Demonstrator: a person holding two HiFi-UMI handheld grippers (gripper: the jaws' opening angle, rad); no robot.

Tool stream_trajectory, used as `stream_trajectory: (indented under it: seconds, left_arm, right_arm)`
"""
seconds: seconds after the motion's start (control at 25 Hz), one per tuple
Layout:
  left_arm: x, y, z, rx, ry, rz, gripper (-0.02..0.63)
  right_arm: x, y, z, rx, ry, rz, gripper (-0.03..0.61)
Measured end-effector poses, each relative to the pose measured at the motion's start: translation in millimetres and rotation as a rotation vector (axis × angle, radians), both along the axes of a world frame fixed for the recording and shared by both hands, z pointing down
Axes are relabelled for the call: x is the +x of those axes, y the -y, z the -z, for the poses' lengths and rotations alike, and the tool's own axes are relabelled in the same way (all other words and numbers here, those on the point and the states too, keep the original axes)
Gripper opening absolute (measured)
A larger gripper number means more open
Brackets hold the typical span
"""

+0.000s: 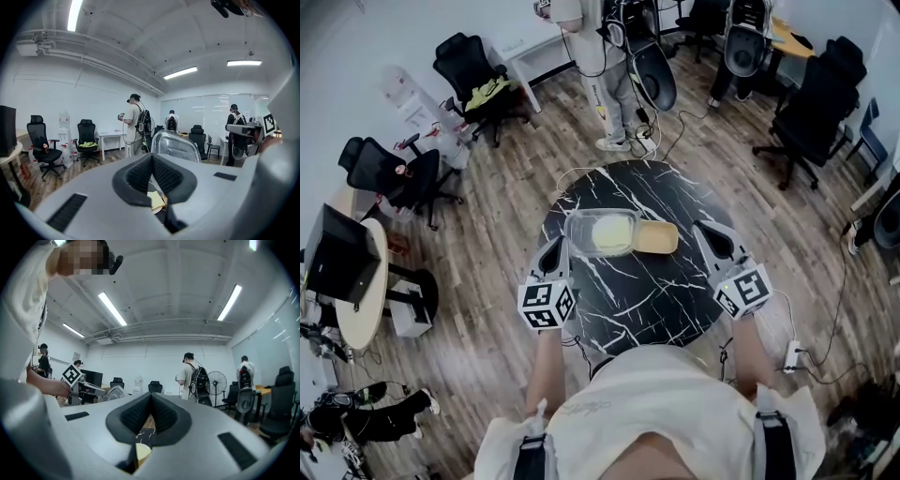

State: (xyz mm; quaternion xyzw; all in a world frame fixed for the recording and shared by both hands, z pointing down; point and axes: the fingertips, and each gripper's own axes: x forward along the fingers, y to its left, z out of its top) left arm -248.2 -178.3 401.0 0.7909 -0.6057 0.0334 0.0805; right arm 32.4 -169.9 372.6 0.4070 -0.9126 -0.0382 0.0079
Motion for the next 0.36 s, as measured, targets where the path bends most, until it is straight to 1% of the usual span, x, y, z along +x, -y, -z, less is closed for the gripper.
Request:
stream_trajectory:
  seconds: [0.36]
  left_arm:
    - [-1.5,-4.4,-3.7,-0.01,-0.001,-0.002,0.017]
  right_arm:
    - [2.3,-0.2,-1.3,-0.003,0.004,-0.018,0.006]
